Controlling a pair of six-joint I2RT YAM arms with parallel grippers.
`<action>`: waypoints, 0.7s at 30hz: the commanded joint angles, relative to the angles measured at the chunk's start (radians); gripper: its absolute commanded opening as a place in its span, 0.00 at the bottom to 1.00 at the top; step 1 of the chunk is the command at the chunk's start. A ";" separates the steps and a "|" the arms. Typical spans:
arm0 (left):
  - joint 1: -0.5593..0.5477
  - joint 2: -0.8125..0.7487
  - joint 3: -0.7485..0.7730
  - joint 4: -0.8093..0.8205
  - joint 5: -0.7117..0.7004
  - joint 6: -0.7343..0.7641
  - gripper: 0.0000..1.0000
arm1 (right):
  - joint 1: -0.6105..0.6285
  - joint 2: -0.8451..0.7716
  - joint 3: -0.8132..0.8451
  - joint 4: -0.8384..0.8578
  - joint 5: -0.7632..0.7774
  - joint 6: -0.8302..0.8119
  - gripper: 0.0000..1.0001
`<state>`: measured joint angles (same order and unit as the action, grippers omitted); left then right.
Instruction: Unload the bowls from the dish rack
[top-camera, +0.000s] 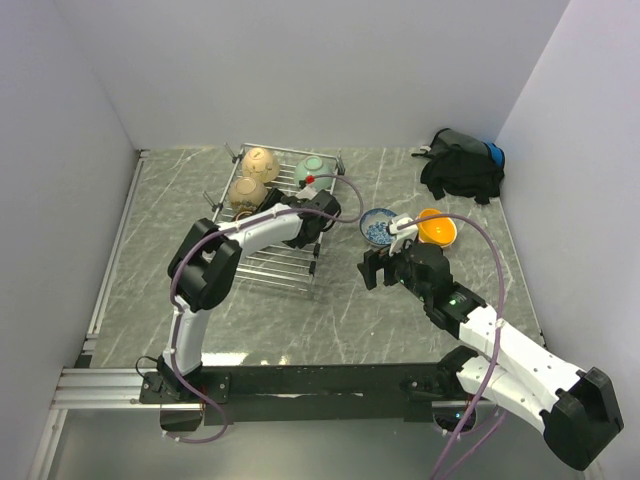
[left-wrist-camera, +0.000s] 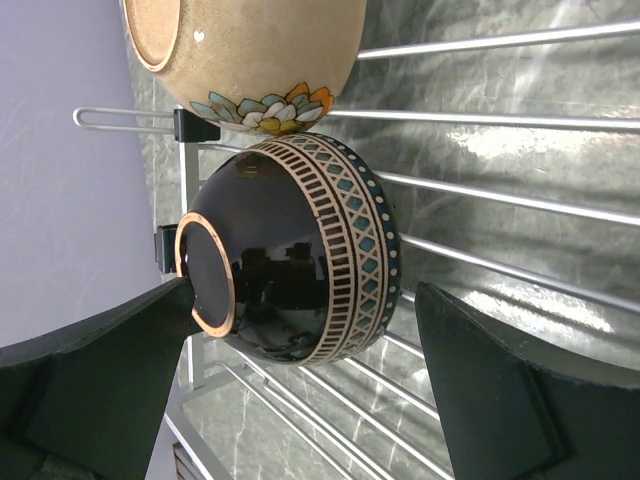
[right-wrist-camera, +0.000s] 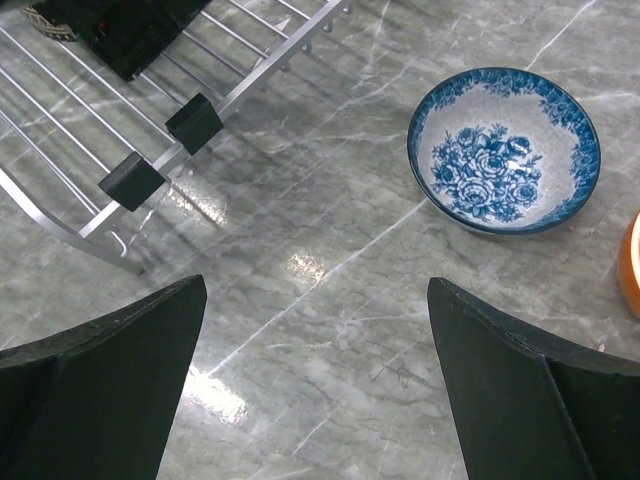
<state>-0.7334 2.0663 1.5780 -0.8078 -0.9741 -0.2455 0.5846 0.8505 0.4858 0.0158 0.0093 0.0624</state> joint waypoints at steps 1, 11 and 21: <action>0.032 -0.035 0.016 0.004 -0.006 -0.043 0.99 | 0.000 0.004 0.002 0.052 -0.005 0.005 1.00; 0.049 0.043 0.047 -0.007 0.015 -0.063 0.99 | 0.000 0.012 0.004 0.050 -0.005 0.002 1.00; 0.048 0.067 0.019 -0.039 -0.023 -0.084 0.99 | 0.000 0.022 0.007 0.053 -0.006 0.004 1.00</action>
<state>-0.6842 2.1059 1.5921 -0.8158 -0.9932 -0.3031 0.5846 0.8684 0.4858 0.0158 0.0063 0.0624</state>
